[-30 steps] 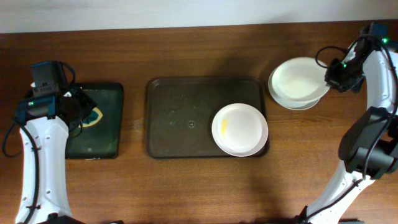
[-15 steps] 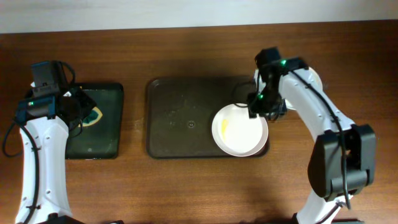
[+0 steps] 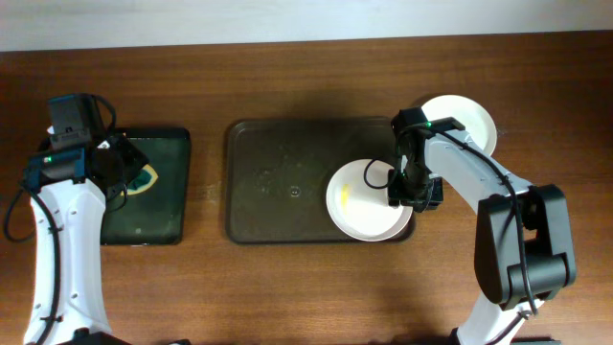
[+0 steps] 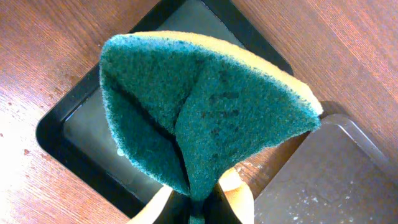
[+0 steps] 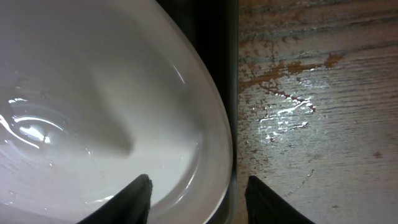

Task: Clean dirty plates on tray and stack at the side
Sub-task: 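Grasp the last plate with the right gripper and pull it to tray center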

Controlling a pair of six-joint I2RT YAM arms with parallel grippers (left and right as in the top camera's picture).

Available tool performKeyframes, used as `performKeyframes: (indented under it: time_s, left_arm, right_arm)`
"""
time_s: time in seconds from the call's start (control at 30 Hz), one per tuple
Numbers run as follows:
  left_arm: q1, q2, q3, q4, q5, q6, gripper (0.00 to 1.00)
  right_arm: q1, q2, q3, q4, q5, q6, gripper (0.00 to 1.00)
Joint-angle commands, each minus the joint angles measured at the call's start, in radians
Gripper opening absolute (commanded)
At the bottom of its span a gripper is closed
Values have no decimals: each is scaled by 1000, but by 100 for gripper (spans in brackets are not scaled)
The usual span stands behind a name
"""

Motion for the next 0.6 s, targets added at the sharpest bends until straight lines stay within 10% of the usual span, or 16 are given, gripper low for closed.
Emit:
performKeyframes:
  time_s: [0.0,0.57]
  left_arm:
    - [2,-20,11,12,0,-8,0]
    - [-50,-20,11,38,71,53,0]
  right_arm:
    - [0,-3,-5,2,-3,12,47]
    - [41,84,-6,196,-188,0,46]
